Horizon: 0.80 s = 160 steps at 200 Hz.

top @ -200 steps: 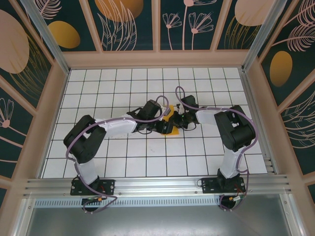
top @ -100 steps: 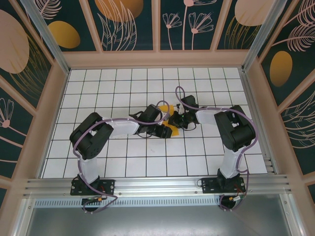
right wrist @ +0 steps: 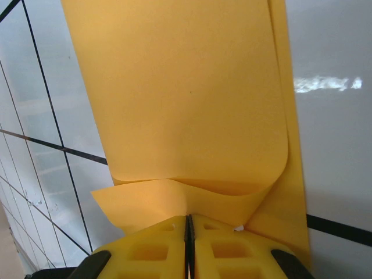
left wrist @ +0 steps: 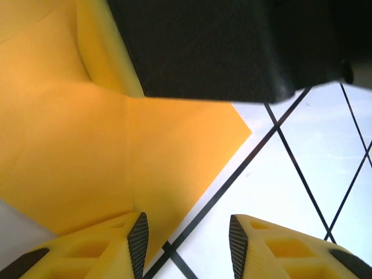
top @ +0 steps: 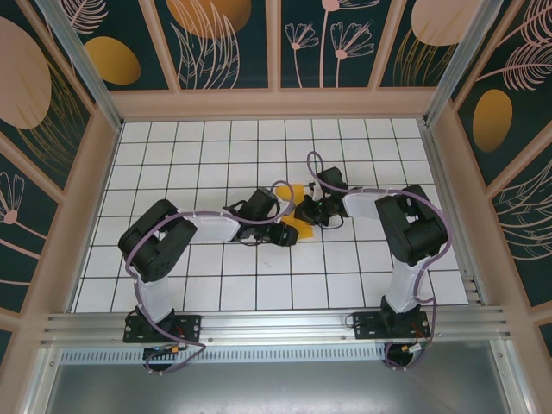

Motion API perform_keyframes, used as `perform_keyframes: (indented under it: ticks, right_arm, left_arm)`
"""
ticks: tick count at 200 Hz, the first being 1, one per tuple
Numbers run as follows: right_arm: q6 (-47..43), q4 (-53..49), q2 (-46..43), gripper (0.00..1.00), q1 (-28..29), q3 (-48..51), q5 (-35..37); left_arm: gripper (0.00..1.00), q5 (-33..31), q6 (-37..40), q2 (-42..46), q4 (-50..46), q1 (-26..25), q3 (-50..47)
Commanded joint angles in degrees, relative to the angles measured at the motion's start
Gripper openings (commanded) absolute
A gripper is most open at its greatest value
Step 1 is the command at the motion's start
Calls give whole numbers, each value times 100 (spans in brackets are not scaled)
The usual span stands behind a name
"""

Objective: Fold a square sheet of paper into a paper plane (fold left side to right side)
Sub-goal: Fold the triangle a second time at the center of the table.

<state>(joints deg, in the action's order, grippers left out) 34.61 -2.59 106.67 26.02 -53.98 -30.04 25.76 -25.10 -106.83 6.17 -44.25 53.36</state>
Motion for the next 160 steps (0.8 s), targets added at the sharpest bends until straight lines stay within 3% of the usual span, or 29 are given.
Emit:
perform_keyframes:
  ticks: [1, 78, 111, 160]
  right_arm:
    - [-139, -548, 330, 13, 26, 85, 453]
    - [-150, -569, 323, 13, 32, 79, 450]
    - [-139, -543, 318, 13, 27, 67, 434]
    - [-130, -532, 304, 13, 35, 75, 431]
  left_arm:
    - [45, 296, -11, 125, -671, -118, -446]
    - [47, 92, 20, 821, -880, -94, -570]
    - [47, 233, -65, 1355, -744, 309, -367]
    - [46, 711, -108, 540, -430, 373, 200]
